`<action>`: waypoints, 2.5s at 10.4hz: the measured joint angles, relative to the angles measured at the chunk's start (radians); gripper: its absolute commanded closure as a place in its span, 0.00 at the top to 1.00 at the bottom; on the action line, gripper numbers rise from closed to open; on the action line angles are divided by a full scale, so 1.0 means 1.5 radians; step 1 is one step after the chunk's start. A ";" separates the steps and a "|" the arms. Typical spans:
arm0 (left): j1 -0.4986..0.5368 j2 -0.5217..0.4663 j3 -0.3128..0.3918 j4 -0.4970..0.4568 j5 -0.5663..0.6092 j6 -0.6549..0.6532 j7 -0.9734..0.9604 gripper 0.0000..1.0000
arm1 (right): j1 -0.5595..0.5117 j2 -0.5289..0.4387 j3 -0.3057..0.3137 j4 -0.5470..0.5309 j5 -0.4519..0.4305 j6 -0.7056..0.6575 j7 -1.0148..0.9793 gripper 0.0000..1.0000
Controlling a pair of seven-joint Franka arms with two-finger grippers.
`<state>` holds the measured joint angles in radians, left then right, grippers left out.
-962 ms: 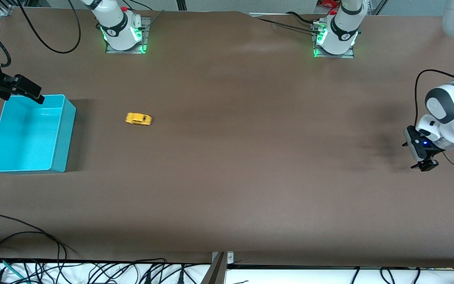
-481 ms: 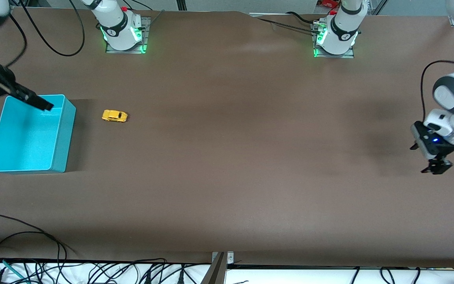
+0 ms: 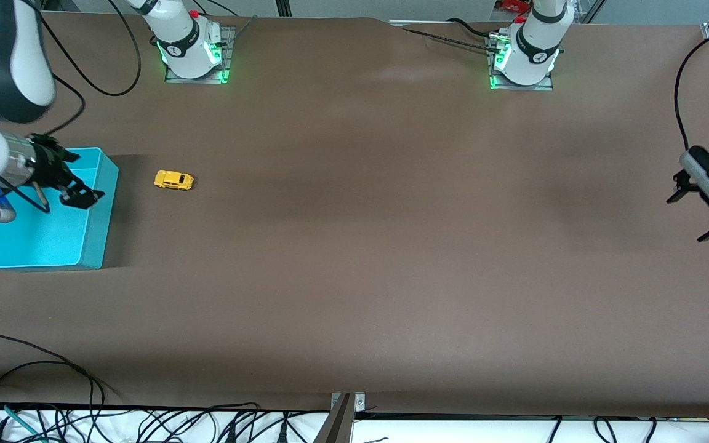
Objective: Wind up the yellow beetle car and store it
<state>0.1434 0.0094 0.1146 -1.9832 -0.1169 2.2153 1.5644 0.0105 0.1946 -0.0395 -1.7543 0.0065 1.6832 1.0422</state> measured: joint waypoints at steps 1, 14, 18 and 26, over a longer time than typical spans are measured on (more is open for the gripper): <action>0.000 -0.019 0.001 0.010 0.003 -0.044 -0.040 1.00 | -0.001 0.000 -0.002 -0.045 0.000 0.037 0.064 1.00; -0.035 -0.043 -0.154 0.283 0.106 -0.532 -0.910 1.00 | 0.001 -0.084 0.002 -0.535 0.000 0.549 0.406 1.00; -0.033 -0.043 -0.137 0.322 0.100 -0.551 -0.911 1.00 | 0.010 -0.038 0.006 -0.552 0.000 0.623 0.433 1.00; -0.083 -0.037 -0.137 0.322 0.097 -0.552 -1.061 1.00 | 0.035 -0.002 0.008 -0.561 0.000 0.685 0.461 0.20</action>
<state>0.0182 -0.0468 -0.0912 -1.4997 0.0283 1.3872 -0.0270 0.0637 0.1917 -0.0276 -2.5963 0.0061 2.7101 1.7334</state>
